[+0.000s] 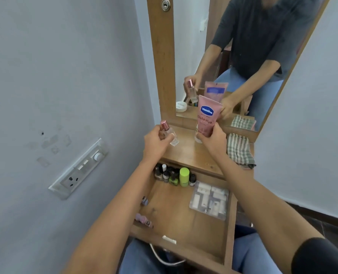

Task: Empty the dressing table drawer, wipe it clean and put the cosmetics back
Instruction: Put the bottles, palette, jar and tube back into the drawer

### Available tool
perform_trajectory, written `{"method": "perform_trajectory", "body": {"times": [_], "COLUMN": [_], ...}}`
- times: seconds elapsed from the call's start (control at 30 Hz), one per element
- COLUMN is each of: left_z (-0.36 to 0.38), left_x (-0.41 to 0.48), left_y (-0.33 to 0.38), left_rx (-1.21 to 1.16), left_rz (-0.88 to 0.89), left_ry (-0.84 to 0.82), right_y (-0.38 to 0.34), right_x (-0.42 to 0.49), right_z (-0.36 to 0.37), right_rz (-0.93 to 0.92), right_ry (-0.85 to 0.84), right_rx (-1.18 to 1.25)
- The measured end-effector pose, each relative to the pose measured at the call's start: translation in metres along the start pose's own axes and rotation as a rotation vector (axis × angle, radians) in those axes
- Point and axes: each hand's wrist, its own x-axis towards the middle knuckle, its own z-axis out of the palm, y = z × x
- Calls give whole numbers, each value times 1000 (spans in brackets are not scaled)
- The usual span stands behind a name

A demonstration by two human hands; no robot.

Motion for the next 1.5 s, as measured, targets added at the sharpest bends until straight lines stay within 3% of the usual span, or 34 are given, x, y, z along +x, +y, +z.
{"method": "perform_trajectory", "body": {"times": [0.23, 0.43, 0.63, 1.07, 1.33, 1.5], "left_z": [-25, -31, -29, -24, -25, -28], "left_x": [-65, -94, -104, -112, -114, -115], "left_y": [-18, -51, -75, -102, -102, -103], "left_rx": [74, 327, 592, 864, 952, 838], "left_rz": [1, -11, -70, -130, -111, -131], "left_ry": [-20, -119, -111, -50, -47, -29], "right_y": [-21, -10, 16, 53, 58, 57], "right_x": [-91, -155, -190, -177, -170, -165], "right_z": [-18, -20, -5, -11, -16, -16], "right_rz": [-109, -32, 40, 3, 1, 7], "right_ry": [37, -164, -375, -908, -1023, -1064], "right_rx": [189, 262, 89, -358, -502, -553]}}
